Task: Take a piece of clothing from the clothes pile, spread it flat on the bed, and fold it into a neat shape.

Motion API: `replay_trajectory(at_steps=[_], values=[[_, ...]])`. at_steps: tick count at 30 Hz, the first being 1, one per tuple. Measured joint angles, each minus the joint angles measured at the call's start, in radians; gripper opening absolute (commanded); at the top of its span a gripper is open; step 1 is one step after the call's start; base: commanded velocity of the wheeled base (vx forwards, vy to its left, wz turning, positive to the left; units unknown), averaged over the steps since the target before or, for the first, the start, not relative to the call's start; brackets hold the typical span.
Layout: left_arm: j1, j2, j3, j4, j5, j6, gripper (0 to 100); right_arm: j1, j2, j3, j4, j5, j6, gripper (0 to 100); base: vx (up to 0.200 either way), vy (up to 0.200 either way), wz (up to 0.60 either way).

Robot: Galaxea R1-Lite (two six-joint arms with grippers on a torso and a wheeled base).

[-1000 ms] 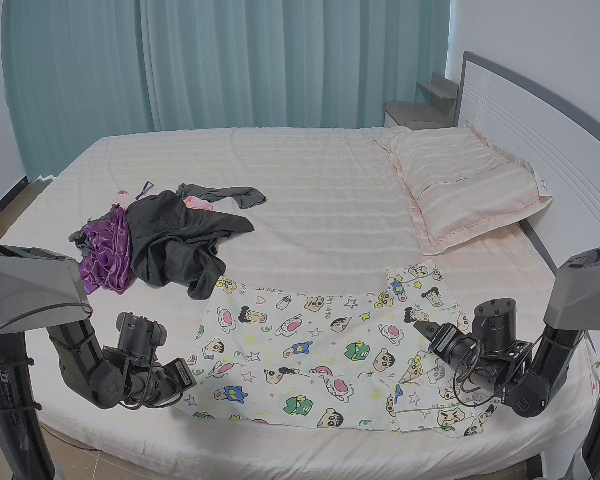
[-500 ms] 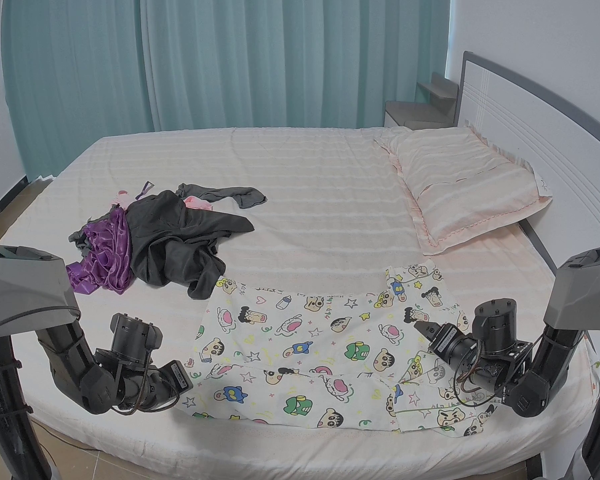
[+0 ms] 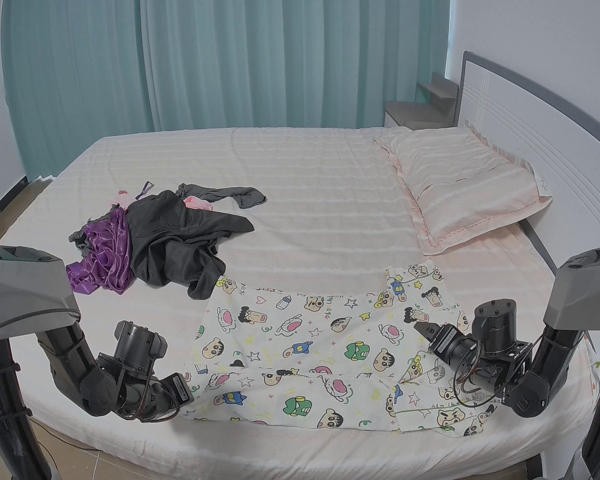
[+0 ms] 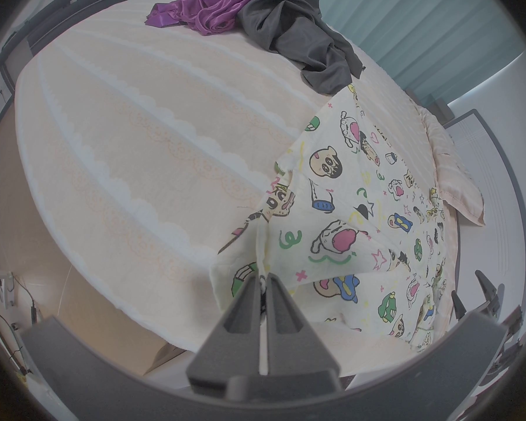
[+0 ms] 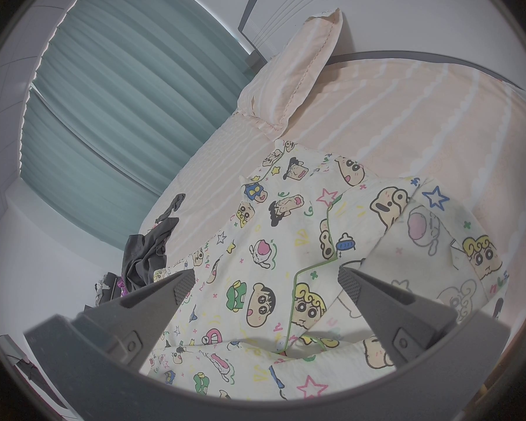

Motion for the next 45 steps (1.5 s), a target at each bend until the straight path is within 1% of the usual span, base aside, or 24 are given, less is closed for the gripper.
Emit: replay_trajectory(at_steps=[13,14,20,24,32,34,39,45], values=[[-0.002,-0.009,-0.014,0.077,0.006,0.0,0,0.0,0.005,0.0,0.0,-0.001,0.0,100,0.0,0.0,0.0],[-0.002,-0.009,-0.014,0.078,0.007,0.0,100,0.0,0.005,0.0,0.0,-0.001,-0.001,100,0.0,0.0,0.0],[0.0,-0.014,-0.018,0.079,0.007,0.0,100,-0.006,0.001,0.005,0.001,-0.003,-0.011,100,0.0,0.0,0.0],[0.012,-0.034,-0.019,0.079,0.007,0.001,100,-0.029,-0.006,0.011,0.001,0.0,-0.042,100,0.0,0.0,0.0],[0.066,-0.072,-0.063,0.07,-0.019,-0.007,100,-0.082,-0.006,0.017,0.001,0.034,-0.074,100,0.0,0.0,0.0],[0.073,-0.06,-0.083,0.06,-0.023,-0.009,100,-0.089,-0.006,0.017,0.001,0.036,-0.083,100,0.0,0.0,0.0],[0.073,-0.006,-0.113,-0.014,-0.022,-0.005,100,-0.114,-0.005,0.022,0.001,0.038,-0.108,100,0.0,0.0,0.0],[0.055,0.04,-0.117,-0.035,-0.017,0.006,100,-0.129,0.0,0.026,0.001,0.044,-0.116,100,0.0,0.0,0.0]])
